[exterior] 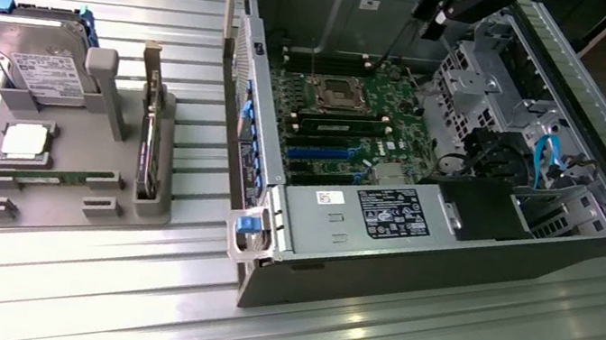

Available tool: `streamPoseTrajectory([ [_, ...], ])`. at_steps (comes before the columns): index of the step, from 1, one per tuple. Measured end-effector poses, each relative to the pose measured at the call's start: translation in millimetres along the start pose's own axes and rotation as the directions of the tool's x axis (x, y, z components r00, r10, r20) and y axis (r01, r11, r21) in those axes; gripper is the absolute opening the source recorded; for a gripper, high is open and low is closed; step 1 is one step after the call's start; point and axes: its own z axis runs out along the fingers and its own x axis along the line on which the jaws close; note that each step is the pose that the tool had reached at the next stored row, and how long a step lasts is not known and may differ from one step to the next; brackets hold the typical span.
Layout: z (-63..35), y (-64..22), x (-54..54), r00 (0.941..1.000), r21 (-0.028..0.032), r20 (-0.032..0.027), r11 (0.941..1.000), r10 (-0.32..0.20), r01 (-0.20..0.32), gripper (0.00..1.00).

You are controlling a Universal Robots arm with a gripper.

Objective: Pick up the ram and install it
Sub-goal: 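Press down the ram until it locks into place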

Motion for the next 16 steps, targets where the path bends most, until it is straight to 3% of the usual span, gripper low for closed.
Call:
streamPoseTrajectory([
  [10, 0.0, 0.0, 0.0, 1.0, 0.0, 0.0, 1.0, 0.0, 0.0, 0.36],
  [12, 0.0, 0.0, 0.0, 1.0, 0.0, 0.0, 1.0, 0.0, 0.0, 0.23],
  [16, 0.0, 0.0, 0.0, 1.0, 0.0, 0.0, 1.0, 0.0, 0.0, 0.11],
])
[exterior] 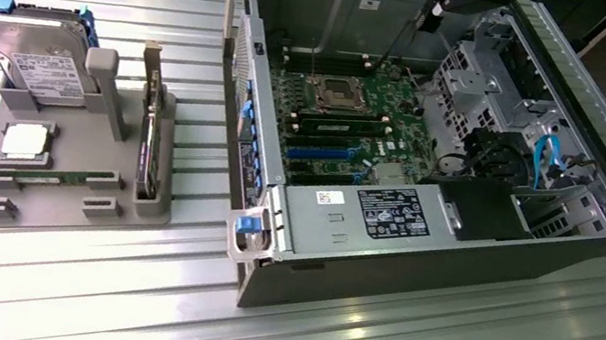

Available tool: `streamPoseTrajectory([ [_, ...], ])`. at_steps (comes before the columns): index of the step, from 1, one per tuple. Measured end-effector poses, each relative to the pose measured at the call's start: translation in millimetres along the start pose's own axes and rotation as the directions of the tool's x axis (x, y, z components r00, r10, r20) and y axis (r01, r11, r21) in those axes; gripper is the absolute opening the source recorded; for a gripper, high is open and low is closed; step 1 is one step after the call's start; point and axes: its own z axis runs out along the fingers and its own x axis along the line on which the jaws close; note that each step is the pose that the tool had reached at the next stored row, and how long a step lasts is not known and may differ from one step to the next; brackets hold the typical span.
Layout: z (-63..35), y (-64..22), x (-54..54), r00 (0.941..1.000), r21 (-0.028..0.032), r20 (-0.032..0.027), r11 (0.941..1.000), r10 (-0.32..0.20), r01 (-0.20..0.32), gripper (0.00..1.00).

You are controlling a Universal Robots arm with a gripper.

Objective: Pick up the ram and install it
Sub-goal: 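Press down the ram until it locks into place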

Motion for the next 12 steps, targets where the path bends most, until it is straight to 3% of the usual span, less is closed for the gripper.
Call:
streamPoseTrajectory([
  [8, 0.0, -0.2, 0.0, 1.0, 0.0, 0.0, 1.0, 0.0, 0.0, 0.11],
  [12, -0.7, -11.9, -0.1, 1.0, -0.0011, -0.0002, 1.0, 0.0, 0.0, 0.11],
])
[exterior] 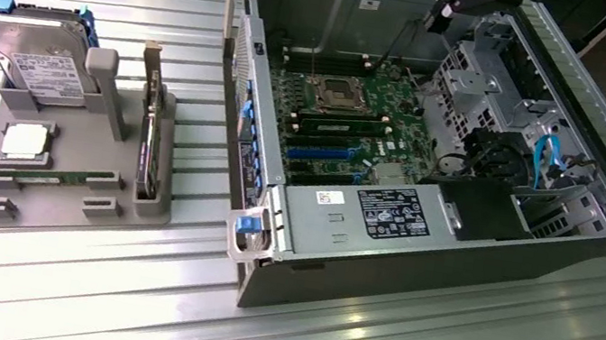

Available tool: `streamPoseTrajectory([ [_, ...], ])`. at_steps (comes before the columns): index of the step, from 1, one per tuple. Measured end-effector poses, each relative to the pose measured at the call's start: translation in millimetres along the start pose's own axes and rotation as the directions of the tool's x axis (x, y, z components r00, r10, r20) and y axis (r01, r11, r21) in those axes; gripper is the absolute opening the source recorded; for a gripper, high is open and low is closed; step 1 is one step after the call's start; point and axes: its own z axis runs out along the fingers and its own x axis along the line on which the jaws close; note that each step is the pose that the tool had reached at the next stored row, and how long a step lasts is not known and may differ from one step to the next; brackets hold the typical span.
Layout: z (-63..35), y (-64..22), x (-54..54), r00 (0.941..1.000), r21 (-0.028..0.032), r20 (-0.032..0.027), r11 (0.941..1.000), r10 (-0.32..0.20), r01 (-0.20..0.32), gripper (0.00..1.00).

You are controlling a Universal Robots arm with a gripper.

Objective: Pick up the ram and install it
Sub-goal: 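Press down the ram until it locks into place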

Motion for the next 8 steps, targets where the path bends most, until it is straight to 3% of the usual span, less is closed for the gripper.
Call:
streamPoseTrajectory([
  [4, -0.6, -12.1, -0.1, 1.0, -0.001, 0.0001, 1.0, 0.0, 0.0, 0.11],
  [8, -0.9, -17.5, -0.1, 1.0, -0.0014, 0.0002, 1.0, 0.0, 0.0, 0.11],
])
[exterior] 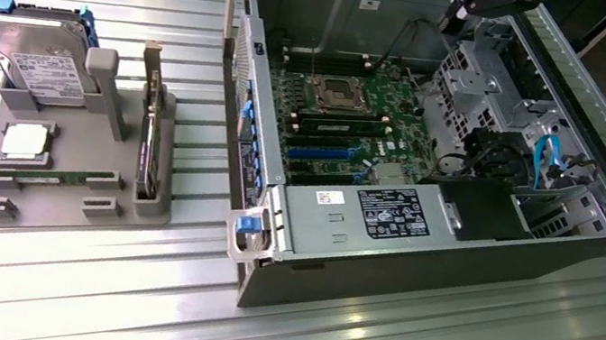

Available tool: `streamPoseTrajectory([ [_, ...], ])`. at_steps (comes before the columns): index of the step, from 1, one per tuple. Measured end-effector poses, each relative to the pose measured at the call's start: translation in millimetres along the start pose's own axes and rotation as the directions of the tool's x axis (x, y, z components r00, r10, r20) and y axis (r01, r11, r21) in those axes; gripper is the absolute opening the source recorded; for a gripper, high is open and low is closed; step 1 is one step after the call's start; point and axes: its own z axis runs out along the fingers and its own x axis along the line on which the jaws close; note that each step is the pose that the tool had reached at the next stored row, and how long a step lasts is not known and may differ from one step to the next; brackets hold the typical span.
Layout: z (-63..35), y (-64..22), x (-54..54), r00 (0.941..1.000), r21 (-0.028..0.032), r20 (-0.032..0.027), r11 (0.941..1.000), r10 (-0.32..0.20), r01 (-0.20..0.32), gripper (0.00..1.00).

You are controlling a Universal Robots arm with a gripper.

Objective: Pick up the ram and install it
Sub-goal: 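Press down the ram until it locks into place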

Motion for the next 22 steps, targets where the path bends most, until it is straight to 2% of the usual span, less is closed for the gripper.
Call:
streamPoseTrajectory([
  [12, 0.1, 1.6, 0.1, 1.0, 0.0046, 0.0002, 1.0, -0.007, 0.007, 0.11],
  [18, 0.3, 1.7, 0.0, 1.0, 0.0049, 0.0004, 1.0, -0.008, 0.008, 0.11],
  [22, 5.4, 1.5, 0.2, 1.0, 0.0059, 0.0005, 1.0, -0.008, 0.008, 0.11],
])
